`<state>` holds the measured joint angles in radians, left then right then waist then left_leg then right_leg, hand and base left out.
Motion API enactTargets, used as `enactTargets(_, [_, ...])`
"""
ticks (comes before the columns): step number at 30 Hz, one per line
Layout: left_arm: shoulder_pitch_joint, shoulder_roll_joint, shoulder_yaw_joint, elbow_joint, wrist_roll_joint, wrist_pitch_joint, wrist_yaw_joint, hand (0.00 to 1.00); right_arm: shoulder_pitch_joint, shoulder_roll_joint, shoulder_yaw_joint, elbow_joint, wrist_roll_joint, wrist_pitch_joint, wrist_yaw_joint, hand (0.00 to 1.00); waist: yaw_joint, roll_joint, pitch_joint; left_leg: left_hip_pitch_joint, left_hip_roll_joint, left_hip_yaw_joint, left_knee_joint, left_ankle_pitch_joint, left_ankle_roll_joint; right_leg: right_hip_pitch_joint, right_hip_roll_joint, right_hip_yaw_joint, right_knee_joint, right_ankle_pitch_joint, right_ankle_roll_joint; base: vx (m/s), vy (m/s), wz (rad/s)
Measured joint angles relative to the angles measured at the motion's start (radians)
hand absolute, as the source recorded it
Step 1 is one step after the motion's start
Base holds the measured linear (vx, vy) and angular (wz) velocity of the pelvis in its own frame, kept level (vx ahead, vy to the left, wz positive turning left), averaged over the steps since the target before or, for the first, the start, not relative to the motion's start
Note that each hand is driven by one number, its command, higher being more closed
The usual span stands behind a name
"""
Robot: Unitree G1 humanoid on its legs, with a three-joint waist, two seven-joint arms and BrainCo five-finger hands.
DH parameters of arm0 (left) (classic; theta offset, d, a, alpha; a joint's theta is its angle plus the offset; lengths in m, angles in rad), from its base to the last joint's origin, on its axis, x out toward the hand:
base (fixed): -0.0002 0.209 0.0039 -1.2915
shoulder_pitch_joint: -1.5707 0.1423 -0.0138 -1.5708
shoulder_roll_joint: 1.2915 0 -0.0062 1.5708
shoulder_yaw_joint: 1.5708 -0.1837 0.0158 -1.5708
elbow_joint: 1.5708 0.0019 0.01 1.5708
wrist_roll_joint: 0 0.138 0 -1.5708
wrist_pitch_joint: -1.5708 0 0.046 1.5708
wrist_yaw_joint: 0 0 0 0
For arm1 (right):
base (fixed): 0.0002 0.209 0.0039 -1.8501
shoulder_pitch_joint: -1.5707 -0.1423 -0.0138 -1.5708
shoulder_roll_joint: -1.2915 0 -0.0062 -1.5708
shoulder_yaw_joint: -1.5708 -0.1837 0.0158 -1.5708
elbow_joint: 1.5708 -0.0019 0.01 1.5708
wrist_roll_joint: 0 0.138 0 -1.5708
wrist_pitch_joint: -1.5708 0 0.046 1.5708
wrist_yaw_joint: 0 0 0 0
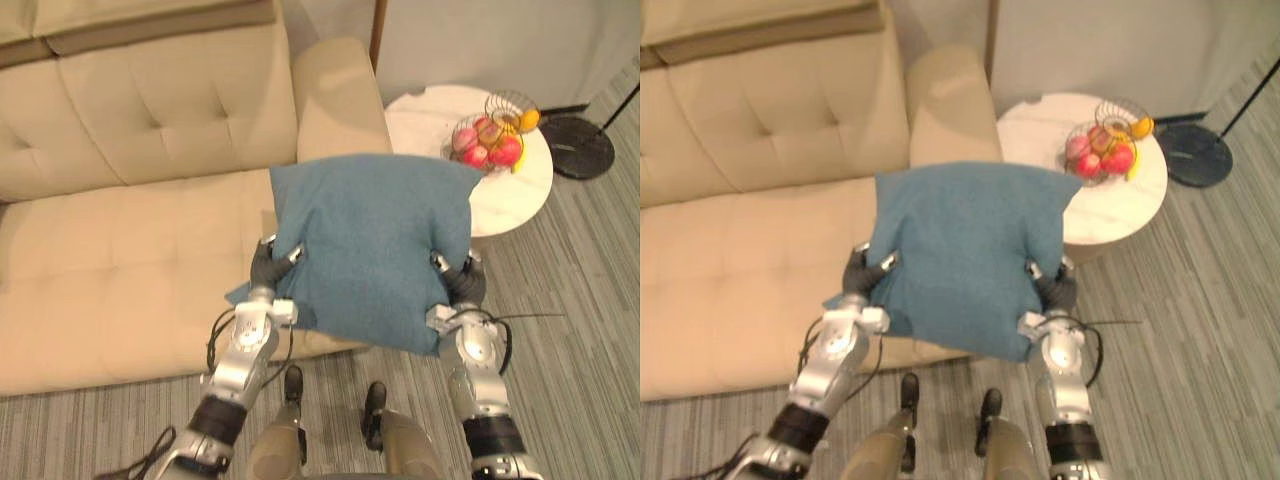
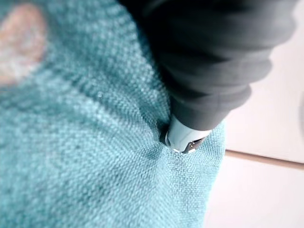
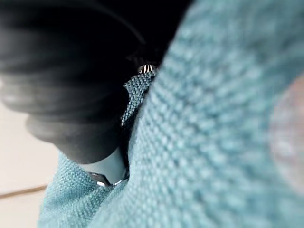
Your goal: Pick up cushions and gather them together orderly.
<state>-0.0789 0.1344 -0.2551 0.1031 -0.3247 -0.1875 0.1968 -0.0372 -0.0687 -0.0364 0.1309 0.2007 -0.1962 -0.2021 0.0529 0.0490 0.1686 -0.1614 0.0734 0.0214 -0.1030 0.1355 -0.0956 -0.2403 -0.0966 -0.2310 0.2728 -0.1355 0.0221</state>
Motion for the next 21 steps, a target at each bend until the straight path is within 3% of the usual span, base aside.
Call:
enactTargets(5, [0.16,-0.041,0.029,-0.11,-0.002,-0.006,-0.035,1.0,0.077,0.026,0.013,-0.078,-0.119,-0.002,0.005,1.0,0.008,0.015,-0.065,0.026,-0.004,-0.021,0.001,-0.003,0.002,0.044,-0.007,-0.031,-0.002,-0.008,0.003,0.0,0.013,0.17])
enactTargets(9, [0.169,-0.048,0.038,-0.12,0.0,-0.015,-0.046,1.0,0.075,0.019,0.022,-0.077,-0.163,-0.007,-0.012,1.0,0.014,0.018,-0.068,-0.061,-0.025,-0.093,0.147,-0.043,-0.007,0.067,-0.027,-0.112,0.016,-0.016,0.0,-0.06,0.007,0.57])
enactTargets(12, [0.17,-0.053,0.041,-0.12,0.0,-0.019,-0.046,1.0,0.073,-0.002,0.044,-0.075,-0.168,-0.007,-0.037,1.0,0.035,0.02,-0.07,-0.099,-0.027,-0.142,0.145,-0.053,-0.002,0.081,-0.035,-0.199,0.032,-0.027,-0.007,-0.1,-0.013,0.84])
enactTargets(15, [0.169,-0.067,0.025,-0.12,-0.001,-0.021,-0.046,1.0,0.063,-0.033,0.039,-0.076,-0.202,-0.007,-0.056,1.0,0.033,0.023,-0.072,-0.132,0.012,-0.041,0.141,-0.085,0.044,0.126,-0.067,-0.331,0.01,-0.027,-0.005,-0.09,0.027,1.32])
enactTargets(18, [0.169,-0.068,0.029,-0.12,-0.015,-0.026,-0.044,1.0,0.026,-0.042,0.042,-0.079,-0.209,-0.004,-0.067,1.0,0.07,0.019,-0.074,-0.157,0.049,0.076,0.145,-0.098,0.022,0.117,-0.076,-0.365,0.001,-0.03,-0.006,-0.07,0.082,0.49])
enactTargets(19, [0.169,-0.067,0.03,-0.12,-0.027,-0.028,-0.037,1.0,0.008,-0.037,0.046,-0.084,-0.236,0.003,-0.078,1.0,0.088,0.015,-0.074,-0.184,0.072,0.15,0.171,-0.091,0.033,0.112,-0.088,-0.367,-0.008,-0.033,0.004,-0.01,0.158,0.13])
enactTargets(21, [0.169,-0.067,0.028,-0.121,-0.033,-0.031,-0.029,1.0,0.019,-0.025,0.045,-0.123,-0.242,0.017,-0.086,1.0,0.093,0.021,-0.078,-0.222,0.119,0.213,0.283,-0.096,0.04,0.119,-0.092,-0.372,-0.009,-0.029,0.029,0.04,0.185,0.07])
